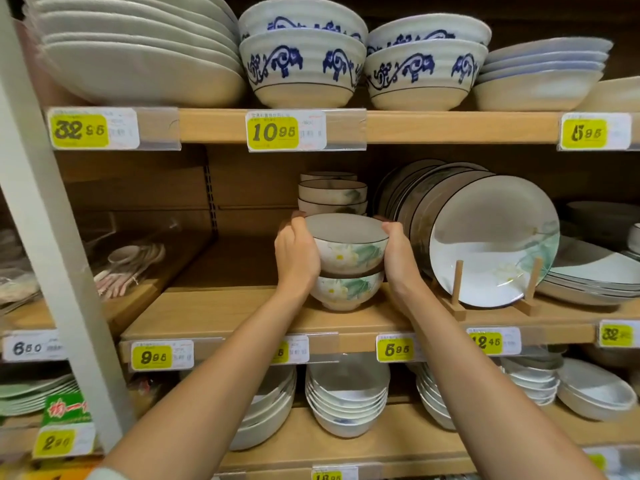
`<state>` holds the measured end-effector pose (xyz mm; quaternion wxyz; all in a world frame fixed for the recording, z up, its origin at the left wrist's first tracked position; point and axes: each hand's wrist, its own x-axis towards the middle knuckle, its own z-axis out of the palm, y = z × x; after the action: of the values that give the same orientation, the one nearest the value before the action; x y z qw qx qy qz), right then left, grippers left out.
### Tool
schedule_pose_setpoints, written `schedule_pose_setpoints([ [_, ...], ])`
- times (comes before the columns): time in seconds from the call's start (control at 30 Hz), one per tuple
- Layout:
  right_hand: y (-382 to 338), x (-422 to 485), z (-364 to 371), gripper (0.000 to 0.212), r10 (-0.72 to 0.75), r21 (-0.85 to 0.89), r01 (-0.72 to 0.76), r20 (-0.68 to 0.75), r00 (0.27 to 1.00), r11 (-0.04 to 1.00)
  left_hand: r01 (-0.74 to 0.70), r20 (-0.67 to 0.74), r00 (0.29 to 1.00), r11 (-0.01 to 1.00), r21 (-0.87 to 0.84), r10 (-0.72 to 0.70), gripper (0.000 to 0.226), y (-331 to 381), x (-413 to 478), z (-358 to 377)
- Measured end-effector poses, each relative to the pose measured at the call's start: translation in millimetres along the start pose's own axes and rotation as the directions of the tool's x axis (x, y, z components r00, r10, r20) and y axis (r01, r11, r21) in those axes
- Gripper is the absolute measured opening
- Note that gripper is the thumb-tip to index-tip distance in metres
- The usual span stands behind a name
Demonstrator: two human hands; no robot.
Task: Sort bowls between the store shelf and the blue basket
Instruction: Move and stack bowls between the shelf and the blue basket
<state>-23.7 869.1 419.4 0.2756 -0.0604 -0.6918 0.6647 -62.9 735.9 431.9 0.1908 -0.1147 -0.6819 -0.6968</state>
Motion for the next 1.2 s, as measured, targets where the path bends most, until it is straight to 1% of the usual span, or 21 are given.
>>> schedule_pose_setpoints([
  [0.17,13.7,2.4,4.5,0.059,0.052,-0.032,-0.052,-0.018,0.998,0.998,0.022,-0.018,1.000,0.999,0.038,-0.021,0.042,-22.2,3.1,4.1],
  [0.27,21.7,5.2,7.4,0.064,0.064,-0.041,-0.065,-0.035,0.997,0.997,0.060,-0.050,0.997,0.997,0.045,-0.058,0.038,-31.4,4.5,6.3],
  [0.37,26.9,8.5,9.0,0.069,0.070,-0.039,-0.072,-0.062,0.996,0.997,0.076,-0.049,0.996,0.996,0.036,-0.074,0.042,-41.4,4.1,8.3],
  [0.43,31.2,10.5,9.7,0.066,0.074,-0.018,-0.075,-0.072,0.995,0.997,0.070,-0.050,0.996,0.997,0.015,-0.070,0.045,-44.5,4.9,9.3],
  [0.5,35.8,12.1,9.6,0.063,0.073,-0.009,-0.074,-0.077,0.994,0.997,0.113,-0.038,0.993,0.992,-0.057,-0.115,0.053,-44.2,5.8,10.0],
  [0.6,41.2,12.4,8.5,0.061,0.059,-0.017,-0.060,-0.095,0.994,0.998,0.182,-0.017,0.982,0.971,-0.158,-0.186,0.049,-47.3,7.1,10.3],
  [0.7,43.0,11.7,8.0,0.048,-0.003,-0.039,-0.002,-0.130,0.992,0.999,0.216,0.005,0.976,0.957,-0.195,-0.219,0.046,-49.9,7.9,10.3],
  [0.8,43.7,12.0,7.4,0.047,-0.020,-0.052,0.013,-0.136,0.990,0.999,0.221,0.012,0.975,0.956,-0.194,-0.223,0.048,-50.4,7.6,9.9],
  [0.97,43.9,11.9,4.1,0.050,-0.034,-0.061,0.026,-0.141,0.989,0.998,0.219,-0.004,0.974,0.944,-0.247,-0.227,0.044,-49.4,4.9,8.8],
  [1.07,43.8,10.5,2.6,0.047,-0.049,-0.084,0.037,-0.134,0.990,0.996,0.202,0.004,0.978,0.941,-0.271,-0.209,0.040,-49.2,3.6,8.5],
  [1.2,42.9,9.1,2.5,0.041,-0.062,-0.098,0.051,-0.112,0.992,0.994,0.186,0.007,0.982,0.948,-0.259,-0.190,0.038,-49.5,2.4,9.2],
])
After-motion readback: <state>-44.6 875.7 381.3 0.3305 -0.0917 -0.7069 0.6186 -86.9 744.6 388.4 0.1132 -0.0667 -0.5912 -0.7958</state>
